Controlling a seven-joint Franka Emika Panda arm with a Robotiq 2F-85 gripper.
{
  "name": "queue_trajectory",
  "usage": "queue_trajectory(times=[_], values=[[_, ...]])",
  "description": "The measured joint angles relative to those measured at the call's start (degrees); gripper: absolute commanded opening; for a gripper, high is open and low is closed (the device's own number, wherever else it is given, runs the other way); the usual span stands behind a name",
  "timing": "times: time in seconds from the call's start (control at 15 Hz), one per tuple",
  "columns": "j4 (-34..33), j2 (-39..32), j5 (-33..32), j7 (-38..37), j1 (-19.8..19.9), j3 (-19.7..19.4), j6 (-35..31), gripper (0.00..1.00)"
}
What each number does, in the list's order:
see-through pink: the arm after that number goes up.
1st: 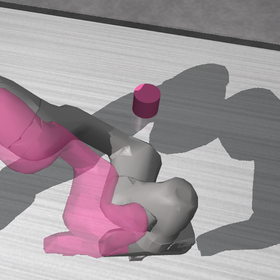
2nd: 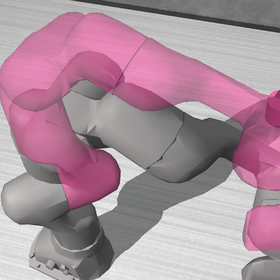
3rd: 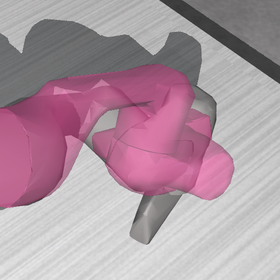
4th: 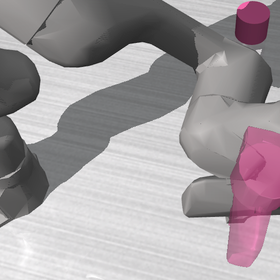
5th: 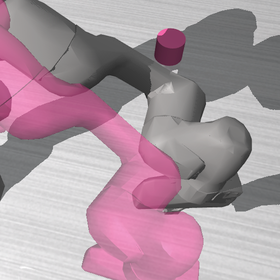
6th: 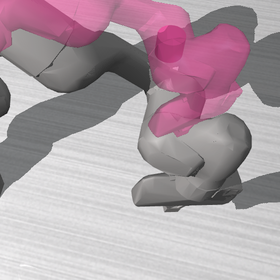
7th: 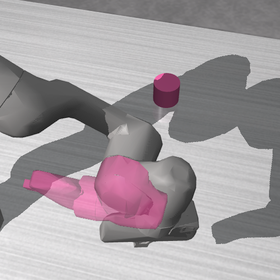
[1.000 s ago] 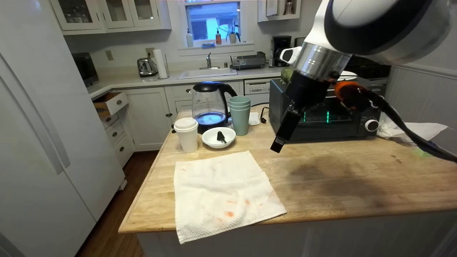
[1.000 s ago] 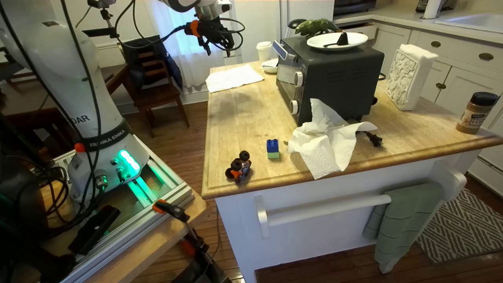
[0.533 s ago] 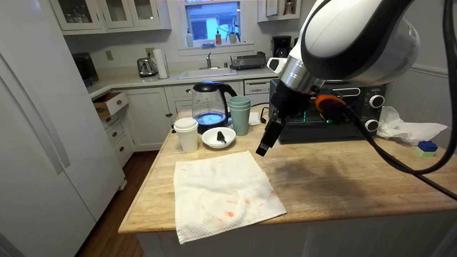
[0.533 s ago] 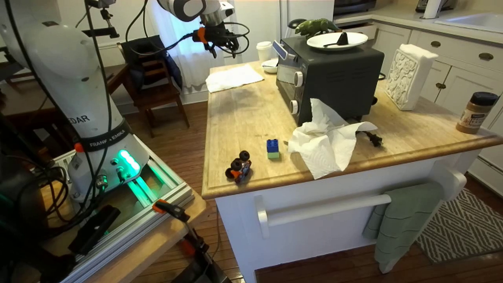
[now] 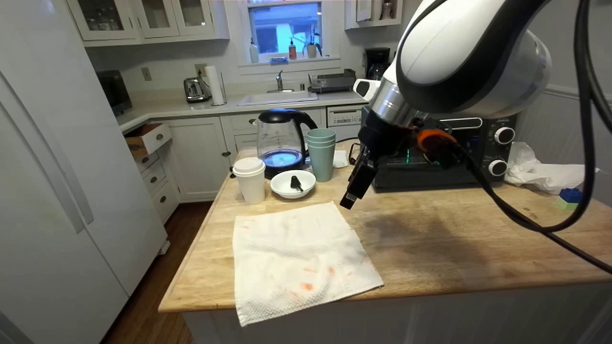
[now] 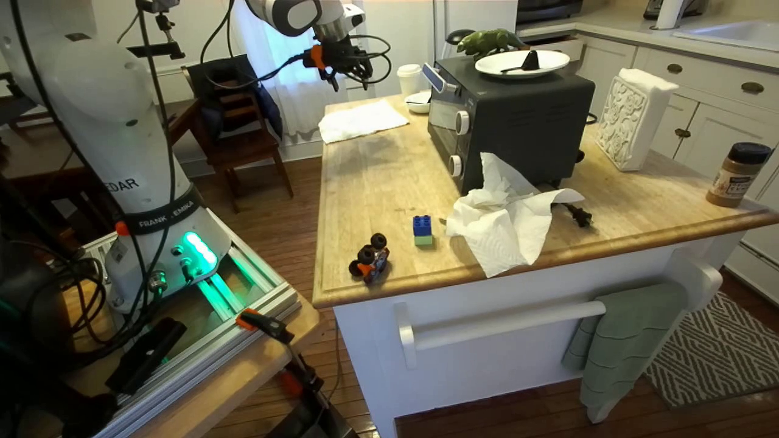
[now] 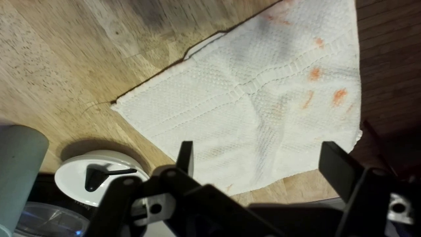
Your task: Move the towel to the right
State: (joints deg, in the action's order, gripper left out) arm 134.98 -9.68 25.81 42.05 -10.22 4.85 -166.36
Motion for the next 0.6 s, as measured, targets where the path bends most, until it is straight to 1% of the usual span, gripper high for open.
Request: queue_trajectory(times=[0.07, 0.33, 0.4, 0.53, 0.6], values=[[-0.63, -1.01, 0.16, 1.31, 0.19, 0.15, -0.84, 0.59], [-3.46, -5.78, 0.62, 5.46, 1.58, 1.08, -4.3, 0.32], [-4.26, -7.14, 1.11, 6.46, 2.28, 1.74, -5.04, 0.23], [-6.0, -9.95, 1.67, 8.16, 3.97, 3.4, -6.52, 0.11], [-6.84, -11.33, 1.73, 8.69, 4.86, 4.27, -7.09, 0.03]])
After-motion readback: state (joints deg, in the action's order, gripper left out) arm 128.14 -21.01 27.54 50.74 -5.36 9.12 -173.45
